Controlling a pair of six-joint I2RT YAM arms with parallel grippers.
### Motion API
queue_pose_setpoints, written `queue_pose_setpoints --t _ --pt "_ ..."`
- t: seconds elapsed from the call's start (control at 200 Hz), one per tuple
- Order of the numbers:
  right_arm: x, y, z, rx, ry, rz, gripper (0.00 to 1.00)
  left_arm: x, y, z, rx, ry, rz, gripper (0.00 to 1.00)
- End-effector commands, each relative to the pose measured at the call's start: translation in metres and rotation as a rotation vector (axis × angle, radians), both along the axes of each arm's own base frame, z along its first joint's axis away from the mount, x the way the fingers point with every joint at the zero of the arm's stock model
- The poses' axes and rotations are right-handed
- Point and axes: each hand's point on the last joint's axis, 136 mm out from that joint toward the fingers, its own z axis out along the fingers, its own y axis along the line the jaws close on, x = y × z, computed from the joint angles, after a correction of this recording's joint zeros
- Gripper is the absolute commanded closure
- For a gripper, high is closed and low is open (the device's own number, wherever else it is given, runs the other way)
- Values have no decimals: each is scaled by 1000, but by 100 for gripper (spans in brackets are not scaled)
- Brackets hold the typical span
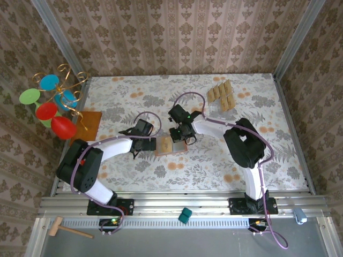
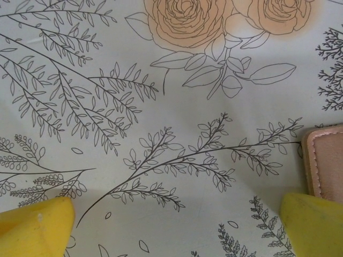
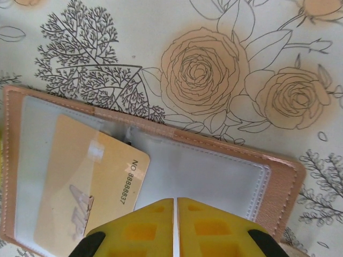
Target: Put the credit cards into the card holder
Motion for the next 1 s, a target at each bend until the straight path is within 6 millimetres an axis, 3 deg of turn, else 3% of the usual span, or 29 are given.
queue_pose_setpoints --t 0.0,0.485,0.835,0.995 --pt "5 14 4 43 6 1 88 5 4 -2 30 9 0 0" --pt "1 36 -5 82 43 20 90 8 0 -8 21 16 -6 0" --pt "7 50 15 123 18 26 89 8 -2 -9 13 17 -8 0" --pt "6 39 26 104 -12 16 89 7 2 -6 25 11 -1 0"
